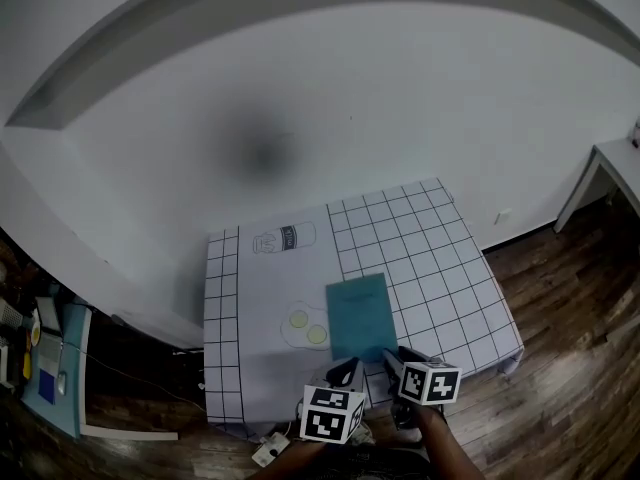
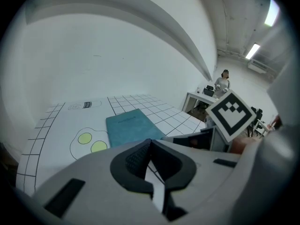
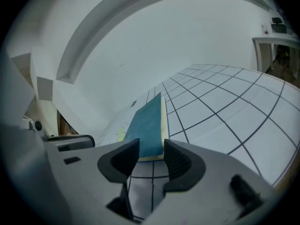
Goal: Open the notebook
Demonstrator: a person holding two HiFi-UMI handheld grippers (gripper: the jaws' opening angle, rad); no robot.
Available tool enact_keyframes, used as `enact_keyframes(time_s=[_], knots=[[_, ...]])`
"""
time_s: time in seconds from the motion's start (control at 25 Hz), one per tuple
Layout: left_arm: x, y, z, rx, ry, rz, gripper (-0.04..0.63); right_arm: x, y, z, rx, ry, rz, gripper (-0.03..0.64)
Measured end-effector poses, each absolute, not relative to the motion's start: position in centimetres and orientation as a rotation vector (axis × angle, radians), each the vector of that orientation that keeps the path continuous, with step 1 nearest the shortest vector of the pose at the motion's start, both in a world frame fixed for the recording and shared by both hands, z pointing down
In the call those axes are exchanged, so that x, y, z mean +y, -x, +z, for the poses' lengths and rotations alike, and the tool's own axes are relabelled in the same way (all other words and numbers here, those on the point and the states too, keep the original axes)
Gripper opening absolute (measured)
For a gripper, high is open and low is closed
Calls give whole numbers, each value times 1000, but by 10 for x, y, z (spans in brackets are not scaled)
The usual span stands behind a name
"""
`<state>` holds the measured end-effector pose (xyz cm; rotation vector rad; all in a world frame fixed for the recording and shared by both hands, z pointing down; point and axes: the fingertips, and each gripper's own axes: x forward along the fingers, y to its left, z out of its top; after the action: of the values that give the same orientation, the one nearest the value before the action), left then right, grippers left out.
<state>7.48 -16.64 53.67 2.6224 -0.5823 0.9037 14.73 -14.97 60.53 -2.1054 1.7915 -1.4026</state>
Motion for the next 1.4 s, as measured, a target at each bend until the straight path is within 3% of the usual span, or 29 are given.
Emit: enact_keyframes(time_s=[0.24,0.44,0.84,1.4], knots=[[-171,-67,538,-578,-2616,899,11,-152,-149,610,1752,2101,-1493,164],[-175,-61,538,-585,-2608,885,11,-150,-154,608,1729,2096,-1484,86],[-172,-59,533,-587,-2613,845,11,-155,-149,579,1753,2057,-1356,21],[-179,-39,519,-689,-2593,755,11,-173,-112,523,1958,1993,-1175,17]])
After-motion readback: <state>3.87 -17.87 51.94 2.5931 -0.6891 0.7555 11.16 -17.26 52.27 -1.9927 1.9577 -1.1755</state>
